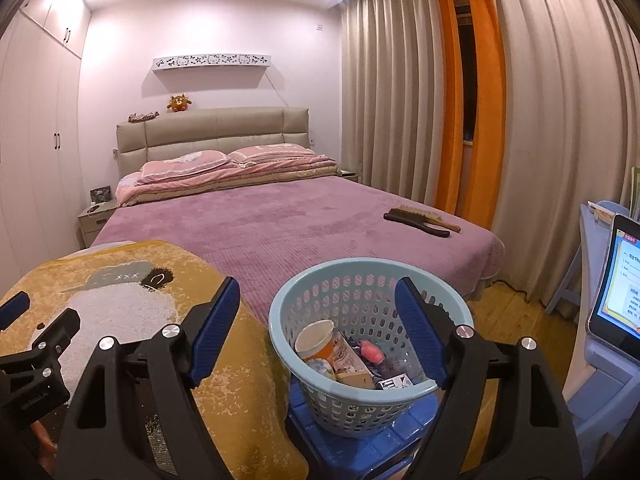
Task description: Collect trash
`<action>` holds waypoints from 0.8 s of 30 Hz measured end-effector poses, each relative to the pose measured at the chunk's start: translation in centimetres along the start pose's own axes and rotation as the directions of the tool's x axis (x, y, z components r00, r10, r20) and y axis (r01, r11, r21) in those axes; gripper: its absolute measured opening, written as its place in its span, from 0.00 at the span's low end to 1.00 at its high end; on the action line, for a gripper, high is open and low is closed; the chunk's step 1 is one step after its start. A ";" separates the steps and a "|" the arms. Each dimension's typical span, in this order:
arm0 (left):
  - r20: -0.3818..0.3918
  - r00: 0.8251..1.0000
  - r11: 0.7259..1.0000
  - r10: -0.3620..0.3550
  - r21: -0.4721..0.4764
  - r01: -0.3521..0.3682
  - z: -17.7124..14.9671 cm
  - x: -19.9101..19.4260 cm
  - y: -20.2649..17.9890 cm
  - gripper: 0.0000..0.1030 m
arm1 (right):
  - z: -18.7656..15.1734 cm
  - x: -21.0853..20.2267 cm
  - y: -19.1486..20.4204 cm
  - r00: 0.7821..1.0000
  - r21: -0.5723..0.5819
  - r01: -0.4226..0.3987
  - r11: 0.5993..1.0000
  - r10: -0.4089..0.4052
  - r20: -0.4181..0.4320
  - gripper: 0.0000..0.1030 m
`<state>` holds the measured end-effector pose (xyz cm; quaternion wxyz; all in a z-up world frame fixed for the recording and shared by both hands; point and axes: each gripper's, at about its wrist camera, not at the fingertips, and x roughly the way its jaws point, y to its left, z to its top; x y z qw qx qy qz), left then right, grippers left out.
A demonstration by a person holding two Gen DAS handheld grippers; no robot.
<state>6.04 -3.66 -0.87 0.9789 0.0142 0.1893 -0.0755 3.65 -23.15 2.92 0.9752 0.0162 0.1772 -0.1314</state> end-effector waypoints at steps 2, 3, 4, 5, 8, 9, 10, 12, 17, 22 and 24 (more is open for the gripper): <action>0.001 1.000 1.000 0.000 0.000 0.000 0.0 0.0 -0.1 0.93 | 0.0 -0.1 -0.1 1.000 -0.001 0.004 1.000 -0.004 0.004 0.74; 0.001 1.000 1.000 0.001 -0.001 -0.001 0.0 0.0 -0.1 0.93 | 0.0 -0.1 -0.1 1.000 -0.001 0.004 1.000 -0.004 0.004 0.74; 0.000 1.000 1.000 0.001 -0.003 -0.001 0.0 0.0 0.0 0.93 | -0.1 -0.1 -0.1 1.000 0.000 0.003 1.000 -0.003 0.004 0.74; -0.001 1.000 1.000 0.002 -0.005 -0.002 0.0 0.0 -0.1 0.93 | -0.1 -0.2 -0.1 1.000 0.002 0.001 1.000 -0.001 0.004 0.74; -0.005 1.000 1.000 0.002 -0.011 -0.002 0.0 0.1 0.1 0.93 | -0.1 -0.2 -0.2 1.000 0.009 -0.011 1.000 0.011 0.001 0.75; -0.005 1.000 1.000 0.002 -0.013 -0.002 0.0 0.1 0.1 0.93 | -0.1 -0.2 -0.3 1.000 0.008 -0.010 1.000 0.010 0.002 0.76; -0.004 1.000 1.000 0.002 -0.015 -0.002 0.0 0.1 0.1 0.93 | -0.1 -0.2 -0.3 1.000 0.007 -0.009 1.000 0.008 0.002 0.77; 0.000 1.000 1.000 0.001 -0.019 -0.001 -0.1 0.0 0.2 0.93 | -0.2 -0.2 -0.3 1.000 0.009 -0.010 1.000 0.010 0.001 0.77; 0.003 1.000 1.000 0.001 -0.022 -0.001 0.0 0.0 0.3 0.93 | -0.2 -0.1 -0.4 1.000 0.017 -0.011 1.000 0.011 -0.007 0.77; 0.000 1.000 1.000 -0.001 -0.020 0.001 -0.1 0.0 0.3 0.93 | -0.3 -0.1 -0.4 1.000 0.021 -0.013 1.000 0.013 -0.011 0.77; 0.001 1.000 1.000 0.000 -0.020 0.000 -0.1 0.0 0.3 0.93 | -0.3 0.0 -0.3 1.000 0.018 -0.010 1.000 0.010 -0.012 0.77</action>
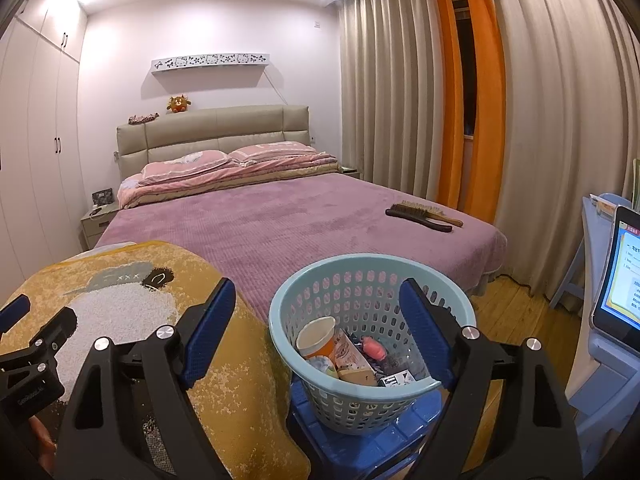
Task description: Collect trash
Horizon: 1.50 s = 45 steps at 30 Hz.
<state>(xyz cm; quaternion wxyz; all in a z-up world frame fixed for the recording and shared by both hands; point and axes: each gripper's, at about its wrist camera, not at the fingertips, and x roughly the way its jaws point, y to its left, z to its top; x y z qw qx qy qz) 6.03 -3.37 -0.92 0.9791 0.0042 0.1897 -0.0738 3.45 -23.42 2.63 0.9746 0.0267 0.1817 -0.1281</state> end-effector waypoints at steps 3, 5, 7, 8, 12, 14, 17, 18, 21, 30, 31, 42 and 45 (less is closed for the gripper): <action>-0.002 1.000 1.000 0.002 -0.003 -0.002 0.0 0.0 0.1 0.93 | 0.0 0.1 0.2 1.000 -0.010 0.014 1.000 -0.014 0.000 0.77; -0.002 1.000 1.000 0.000 -0.005 0.000 0.0 0.0 0.1 0.93 | 0.0 0.1 0.2 1.000 -0.012 0.014 1.000 -0.014 0.000 0.77; -0.003 1.000 1.000 0.001 -0.008 -0.001 0.0 0.0 0.1 0.93 | 0.0 0.1 0.2 1.000 -0.013 0.016 1.000 -0.016 0.002 0.77; -0.002 1.000 1.000 0.001 -0.009 -0.001 0.0 -0.1 0.1 0.93 | 0.0 0.1 0.2 1.000 -0.014 0.016 1.000 -0.016 0.002 0.77; 0.000 1.000 1.000 -0.003 -0.011 0.003 0.0 -0.2 0.1 0.93 | -0.1 0.1 0.4 0.999 -0.022 0.030 0.999 -0.030 0.010 0.77; 0.000 1.000 1.000 -0.005 -0.012 0.005 0.0 -0.3 0.0 0.93 | -0.1 0.1 0.6 0.999 -0.031 0.041 0.999 -0.041 0.013 0.77; 0.004 1.000 1.000 -0.003 -0.011 0.003 0.0 -0.4 0.0 0.93 | -0.1 0.0 0.6 0.999 -0.031 0.038 0.999 -0.038 0.014 0.77; 0.005 1.000 1.000 -0.002 -0.010 0.002 0.0 -0.4 0.0 0.93 | -0.1 0.0 0.6 0.999 -0.033 0.038 0.999 -0.037 0.015 0.77; 0.006 1.000 1.000 0.000 -0.009 0.000 0.0 -0.5 0.0 0.93 | -0.2 -0.1 0.6 0.999 -0.037 0.039 0.999 -0.039 0.017 0.77; 0.000 1.000 1.000 0.006 -0.011 -0.006 0.1 -0.5 0.1 0.93 | -0.2 -0.1 0.7 0.999 -0.035 0.036 0.999 -0.035 0.015 0.77; 0.001 1.000 1.000 0.005 -0.011 -0.005 0.1 -0.5 0.1 0.93 | -0.2 -0.1 0.7 0.999 -0.035 0.036 0.999 -0.035 0.015 0.77; 0.010 1.000 1.000 0.010 -0.002 -0.010 0.2 -0.6 0.0 0.93 | -0.1 -0.2 0.5 0.999 -0.037 0.026 0.999 -0.026 0.022 0.77; 0.012 1.000 1.000 0.010 -0.001 -0.010 0.2 -0.7 0.0 0.93 | -0.2 -0.1 0.3 1.000 -0.035 0.026 0.999 -0.025 0.019 0.77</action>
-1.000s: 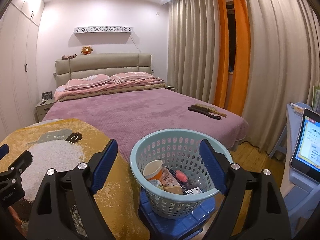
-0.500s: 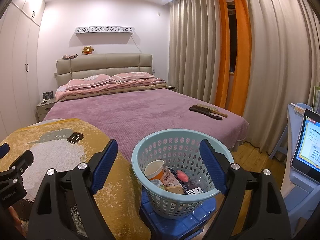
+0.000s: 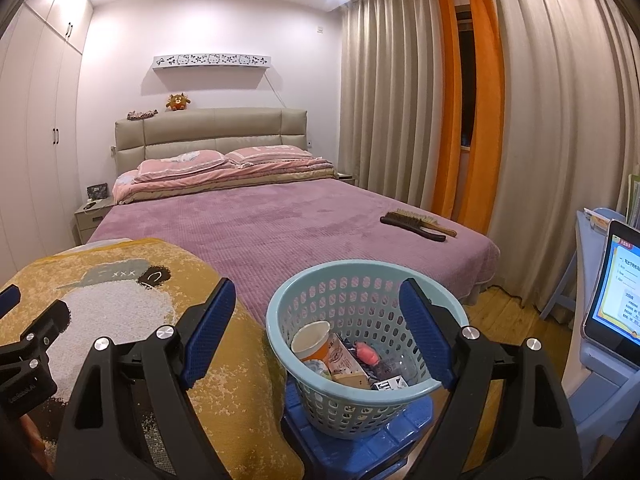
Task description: Collect trash
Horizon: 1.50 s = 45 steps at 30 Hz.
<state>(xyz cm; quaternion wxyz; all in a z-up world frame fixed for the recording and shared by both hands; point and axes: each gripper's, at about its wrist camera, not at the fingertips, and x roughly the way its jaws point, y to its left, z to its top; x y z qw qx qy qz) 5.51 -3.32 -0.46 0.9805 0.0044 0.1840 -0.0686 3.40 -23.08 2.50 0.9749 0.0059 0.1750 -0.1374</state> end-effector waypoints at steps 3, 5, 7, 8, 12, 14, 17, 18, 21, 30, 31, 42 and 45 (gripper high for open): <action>0.002 1.000 1.000 0.001 0.007 -0.001 0.1 -0.1 -0.1 0.93 | 0.0 -0.1 0.0 1.000 0.000 0.000 1.000 0.000 -0.001 0.77; 0.003 1.000 1.000 0.003 0.012 -0.003 0.1 -0.1 -0.3 0.93 | 0.0 -0.1 0.0 1.000 0.000 0.000 1.000 0.000 0.000 0.77; 0.005 1.000 1.000 0.006 0.014 -0.006 0.1 -0.1 -0.4 0.93 | 0.0 -0.1 0.0 1.000 0.001 -0.001 1.000 0.001 -0.001 0.77; 0.005 1.000 1.000 0.006 0.014 -0.006 0.1 -0.1 -0.4 0.93 | 0.0 0.0 0.0 1.000 0.000 -0.001 1.000 0.001 -0.002 0.77; 0.001 1.000 1.000 -0.018 0.012 0.018 0.2 -0.2 -0.4 0.93 | 0.0 -0.1 0.0 1.000 -0.003 -0.002 1.000 0.002 -0.004 0.77; 0.002 1.000 1.000 -0.019 0.016 0.019 0.2 -0.2 -0.5 0.93 | -0.1 0.0 0.0 1.000 -0.004 -0.005 1.000 0.005 -0.010 0.77; 0.006 1.000 1.000 -0.014 0.016 0.014 0.2 -0.3 -0.5 0.93 | -0.1 0.1 -0.2 1.000 0.002 -0.008 1.000 0.008 -0.015 0.77; 0.008 1.000 1.000 -0.011 0.013 0.011 0.2 -0.3 -0.5 0.93 | -0.1 0.2 -0.2 1.000 0.002 -0.008 1.000 0.008 -0.016 0.77; 0.007 1.000 1.000 -0.012 -0.005 0.012 0.3 -0.3 -0.2 0.93 | -0.1 0.2 -0.2 1.000 0.002 -0.011 1.000 0.011 -0.018 0.77; 0.021 1.000 1.000 -0.007 -0.028 0.007 1.0 -0.9 0.1 0.93 | 0.0 0.6 -0.2 0.997 0.022 -0.055 0.998 0.056 -0.059 0.77; 0.022 1.000 1.000 0.001 -0.024 0.000 1.1 -1.1 0.0 0.93 | 0.0 0.6 -0.2 0.996 0.023 -0.056 0.998 0.057 -0.064 0.77; -0.023 1.000 0.998 0.009 -0.055 -0.010 1.8 -2.8 1.6 0.93 | 0.5 -0.7 1.1 0.996 0.008 -0.069 0.998 0.069 -0.063 0.77; -0.015 1.000 0.999 0.021 -0.033 -0.021 1.8 -3.4 2.1 0.93 | 0.6 -1.3 1.8 0.995 -0.004 -0.082 0.997 0.081 -0.057 0.77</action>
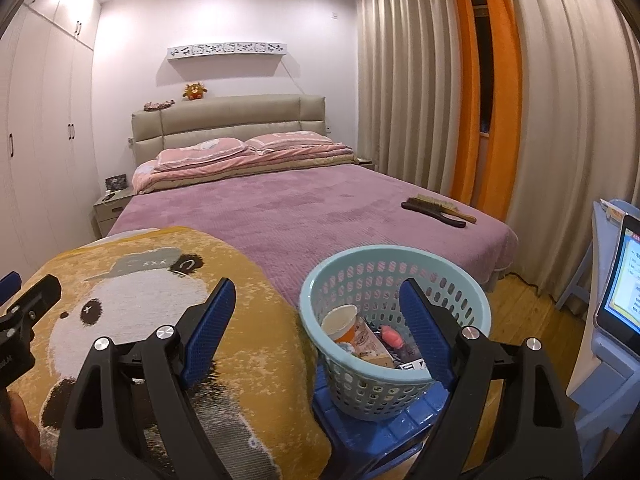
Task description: Collect trash
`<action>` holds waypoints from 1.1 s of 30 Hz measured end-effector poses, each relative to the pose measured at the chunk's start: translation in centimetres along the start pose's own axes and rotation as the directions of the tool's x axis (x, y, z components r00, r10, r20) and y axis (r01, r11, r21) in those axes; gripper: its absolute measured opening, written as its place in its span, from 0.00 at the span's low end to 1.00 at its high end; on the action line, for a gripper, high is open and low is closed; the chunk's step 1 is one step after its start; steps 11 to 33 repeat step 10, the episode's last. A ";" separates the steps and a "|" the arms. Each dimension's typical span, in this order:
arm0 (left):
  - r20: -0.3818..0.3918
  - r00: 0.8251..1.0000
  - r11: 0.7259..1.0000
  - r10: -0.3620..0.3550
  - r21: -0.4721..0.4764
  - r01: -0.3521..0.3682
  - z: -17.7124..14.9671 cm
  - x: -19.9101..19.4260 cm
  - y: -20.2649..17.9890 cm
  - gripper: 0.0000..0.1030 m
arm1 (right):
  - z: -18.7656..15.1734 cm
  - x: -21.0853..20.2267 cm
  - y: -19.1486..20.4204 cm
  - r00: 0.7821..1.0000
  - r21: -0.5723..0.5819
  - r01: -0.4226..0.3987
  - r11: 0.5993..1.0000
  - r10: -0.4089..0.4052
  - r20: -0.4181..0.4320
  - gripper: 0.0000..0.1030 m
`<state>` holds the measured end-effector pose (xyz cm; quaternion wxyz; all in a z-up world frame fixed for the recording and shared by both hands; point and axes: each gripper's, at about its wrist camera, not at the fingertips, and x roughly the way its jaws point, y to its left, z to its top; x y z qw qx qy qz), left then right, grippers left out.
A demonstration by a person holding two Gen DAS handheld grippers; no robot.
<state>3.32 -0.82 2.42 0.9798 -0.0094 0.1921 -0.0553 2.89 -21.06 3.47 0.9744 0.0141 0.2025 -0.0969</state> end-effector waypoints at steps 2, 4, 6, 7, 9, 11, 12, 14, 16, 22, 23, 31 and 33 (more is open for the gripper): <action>-0.003 1.000 1.000 0.014 0.019 -0.014 0.0 -0.2 0.0 0.93 | 0.1 -0.3 0.4 1.000 -0.008 -0.005 1.000 0.006 0.003 0.77; -0.019 1.000 1.000 0.018 0.015 -0.018 0.0 -0.4 0.4 0.93 | 0.1 -0.5 0.8 1.000 -0.011 -0.013 1.000 0.013 0.000 0.77; -0.022 1.000 1.000 0.017 0.004 -0.017 0.0 -0.7 1.0 0.93 | 0.1 -0.7 1.2 1.000 -0.013 -0.021 1.000 0.021 -0.002 0.77; -0.020 0.999 1.000 0.025 -0.001 -0.025 -0.1 -0.9 1.2 0.93 | 0.1 -0.7 1.4 1.000 -0.015 -0.025 1.000 0.025 -0.003 0.77; -0.012 0.999 0.999 0.039 -0.011 -0.039 0.0 -1.3 1.8 0.93 | 0.1 -0.9 1.9 0.999 -0.021 -0.037 0.999 0.037 -0.003 0.77; -0.009 0.999 0.999 0.044 -0.019 -0.044 0.0 -1.6 2.2 0.93 | 0.2 -1.0 2.2 0.999 -0.025 -0.042 0.999 0.042 -0.004 0.77; -0.009 0.999 0.999 0.044 -0.019 -0.044 0.0 -1.6 2.2 0.93 | 0.2 -1.0 2.2 0.999 -0.025 -0.042 0.999 0.042 -0.004 0.77; -0.009 0.999 0.999 0.044 -0.019 -0.044 0.0 -1.6 2.2 0.93 | 0.2 -1.0 2.2 0.999 -0.025 -0.042 0.999 0.042 -0.004 0.77; -0.009 0.999 0.999 0.044 -0.019 -0.044 0.0 -1.6 2.2 0.93 | 0.2 -1.0 2.2 0.999 -0.025 -0.042 0.999 0.042 -0.004 0.77; -0.009 0.999 0.999 0.044 -0.019 -0.044 0.0 -1.6 2.2 0.93 | 0.2 -1.0 2.2 0.999 -0.025 -0.042 0.999 0.042 -0.004 0.77; -0.009 0.999 0.999 0.044 -0.019 -0.044 0.0 -1.6 2.2 0.93 | 0.2 -1.0 2.2 0.999 -0.025 -0.042 0.999 0.042 -0.004 0.77; -0.009 0.999 0.999 0.044 -0.019 -0.044 0.0 -1.6 2.2 0.93 | 0.2 -1.0 2.2 0.999 -0.025 -0.042 0.999 0.042 -0.004 0.77; -0.009 0.999 0.999 0.044 -0.019 -0.044 0.0 -1.6 2.2 0.93 | 0.2 -1.0 2.2 0.999 -0.025 -0.042 0.999 0.042 -0.004 0.77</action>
